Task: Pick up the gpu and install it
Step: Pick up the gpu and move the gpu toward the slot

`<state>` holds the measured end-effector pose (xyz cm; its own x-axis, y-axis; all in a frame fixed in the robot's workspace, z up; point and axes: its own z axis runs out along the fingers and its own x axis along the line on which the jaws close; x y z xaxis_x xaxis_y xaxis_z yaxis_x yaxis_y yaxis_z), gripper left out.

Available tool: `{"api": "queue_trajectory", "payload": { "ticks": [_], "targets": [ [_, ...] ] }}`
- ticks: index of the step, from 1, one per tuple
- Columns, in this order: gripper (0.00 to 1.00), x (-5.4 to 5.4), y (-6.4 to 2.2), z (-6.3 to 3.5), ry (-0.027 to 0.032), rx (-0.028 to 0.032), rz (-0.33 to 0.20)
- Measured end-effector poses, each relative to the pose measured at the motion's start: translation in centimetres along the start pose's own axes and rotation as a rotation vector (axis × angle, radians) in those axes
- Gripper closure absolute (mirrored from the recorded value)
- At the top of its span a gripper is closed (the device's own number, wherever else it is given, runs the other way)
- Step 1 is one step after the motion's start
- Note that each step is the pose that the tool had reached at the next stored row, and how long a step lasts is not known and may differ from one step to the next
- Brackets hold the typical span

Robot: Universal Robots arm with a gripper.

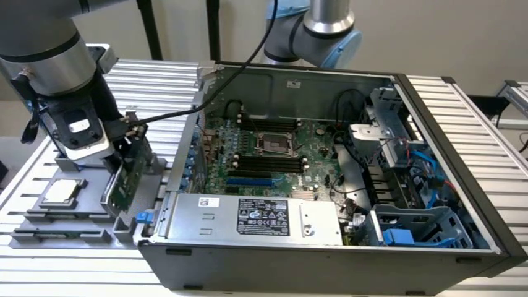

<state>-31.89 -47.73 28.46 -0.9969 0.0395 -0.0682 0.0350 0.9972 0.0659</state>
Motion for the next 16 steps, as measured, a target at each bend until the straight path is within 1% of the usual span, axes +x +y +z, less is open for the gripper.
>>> {"api": "queue_trajectory", "payload": {
  "ticks": [3,10,16],
  "targets": [
    [0.73,-0.1,0.08,-1.24,0.0000,-0.0016,-0.001],
    [0.73,-0.3,0.29,-4.39,0.0006,-0.0019,-0.004],
    [0.73,-0.8,0.48,-7.10,0.0014,-0.0027,-0.016]
  ]
}}
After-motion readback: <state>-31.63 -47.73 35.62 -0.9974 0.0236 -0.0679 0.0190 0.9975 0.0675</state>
